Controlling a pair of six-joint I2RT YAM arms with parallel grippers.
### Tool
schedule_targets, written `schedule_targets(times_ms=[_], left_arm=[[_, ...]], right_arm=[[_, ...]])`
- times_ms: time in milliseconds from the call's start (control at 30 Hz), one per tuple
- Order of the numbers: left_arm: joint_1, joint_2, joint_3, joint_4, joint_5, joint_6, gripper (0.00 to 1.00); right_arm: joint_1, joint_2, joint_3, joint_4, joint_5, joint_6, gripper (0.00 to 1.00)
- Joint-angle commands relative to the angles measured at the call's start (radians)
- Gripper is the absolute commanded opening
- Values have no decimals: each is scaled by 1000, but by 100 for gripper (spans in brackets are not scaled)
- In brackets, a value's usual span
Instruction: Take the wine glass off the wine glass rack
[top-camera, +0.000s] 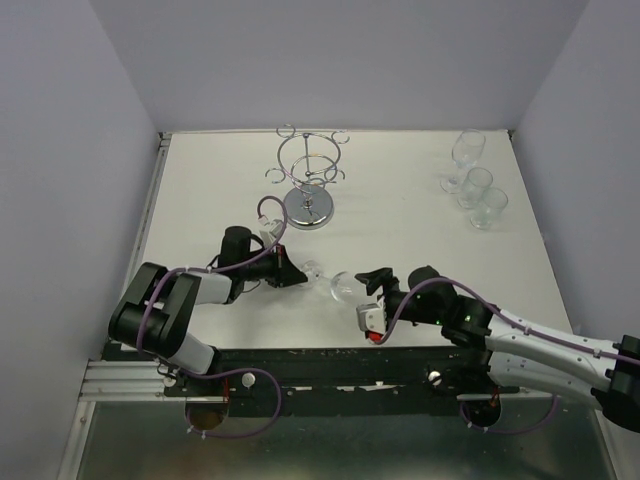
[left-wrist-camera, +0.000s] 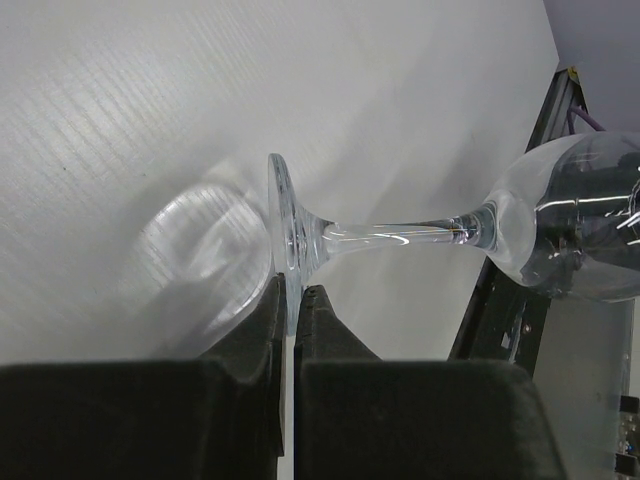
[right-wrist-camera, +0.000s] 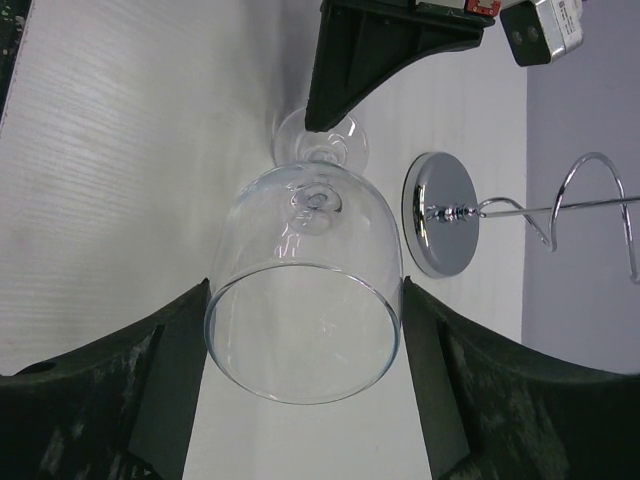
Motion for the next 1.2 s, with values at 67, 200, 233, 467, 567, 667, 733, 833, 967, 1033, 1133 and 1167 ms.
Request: schedule_targets(times_ms=[67,200,233,467,567,667,733,833,967,1033,1133,1167], left_arm=[[8,18,44,47,59,-27,0],[9,3,58,-24,-15,0,32],[11,-2,58,-36,-33,8,39],[46,-52,58,-99,-85,40,53],[78,-74,56,-113,-89,46,53],[117,-88,56,-119,-98,50,54],[141,-97,56,-124,-101,53,54],[176,-106,62,-144,-99,57,54],[222,-105,72,-158,-101,60,54],[242,-95,84,-165,-105,57,54],[261,-72,113,-188,-115,65,54],[264,-63,125,-199,-118,71,53]], right_arm=[[7,9,54,5,1,28,73],[7,13,133,-125,14,74,59],[9,21,158,-157,28,91,56],[-5,30,302,-309,86,234,51],[-46,58,360,-374,94,294,49],[-135,105,419,-418,64,346,47],[-218,159,465,-432,41,381,47],[-351,254,554,-452,-8,427,46],[-503,400,693,-472,-71,485,45],[-574,489,771,-484,-101,512,44],[-673,608,899,-497,-125,556,43],[-701,651,939,-503,-136,570,43]])
